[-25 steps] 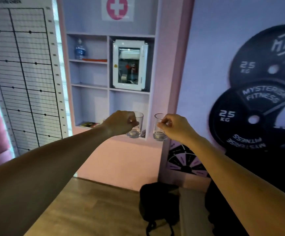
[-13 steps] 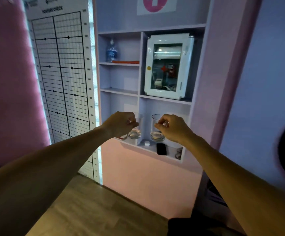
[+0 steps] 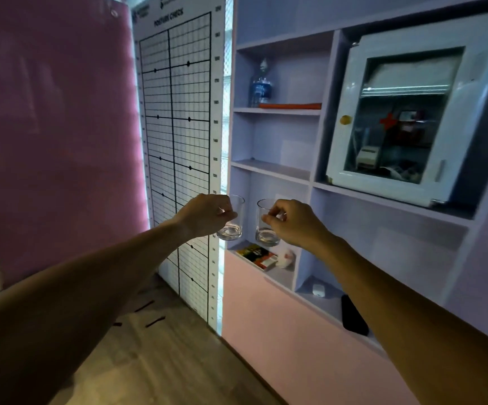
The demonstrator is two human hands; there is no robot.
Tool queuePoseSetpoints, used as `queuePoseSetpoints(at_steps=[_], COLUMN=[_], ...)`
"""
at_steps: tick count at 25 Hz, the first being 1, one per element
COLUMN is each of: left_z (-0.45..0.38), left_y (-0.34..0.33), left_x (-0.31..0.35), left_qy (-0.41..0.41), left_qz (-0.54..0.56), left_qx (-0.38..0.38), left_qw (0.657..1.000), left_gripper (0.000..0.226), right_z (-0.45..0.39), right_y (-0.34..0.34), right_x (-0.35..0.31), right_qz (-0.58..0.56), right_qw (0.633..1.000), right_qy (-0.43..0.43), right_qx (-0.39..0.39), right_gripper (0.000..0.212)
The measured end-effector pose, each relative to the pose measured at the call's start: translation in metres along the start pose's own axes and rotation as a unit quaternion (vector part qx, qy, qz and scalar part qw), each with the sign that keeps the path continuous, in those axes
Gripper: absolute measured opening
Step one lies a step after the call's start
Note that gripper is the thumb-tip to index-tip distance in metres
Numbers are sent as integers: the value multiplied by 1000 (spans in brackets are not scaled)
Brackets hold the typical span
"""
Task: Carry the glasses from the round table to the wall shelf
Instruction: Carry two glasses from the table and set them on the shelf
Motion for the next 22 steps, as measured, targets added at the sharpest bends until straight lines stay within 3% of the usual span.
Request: queuePoseSetpoints(at_steps=[9,13,22], left_z=[-178,-199,-355], left_y=[0,1,-27], left_x=[-141,-149,-197], left_qy=[1,-12,-25], left_qz=[-17,-8,0], left_qx=[20,34,48], left_qw=[1000,999,999], left_gripper=[19,15,13], right_z=[-220,-246,-410], right_y=[-72,-77,-74], right_x=[17,26,79], right_qz=[-3,-1,27], right_qw=[1000,999,995], right_qy=[13,22,30], right_qx=[28,45,93], right_gripper=[27,30,19])
Point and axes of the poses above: each hand's wrist, its own z-axis away from the middle knuckle, its own y-axis out of the back of the hand, x = y × z, the point moved 1 cm from there along -z, towards the middle knuckle, and after that the axes turned 1 degree about z, right-handed, at the moved point
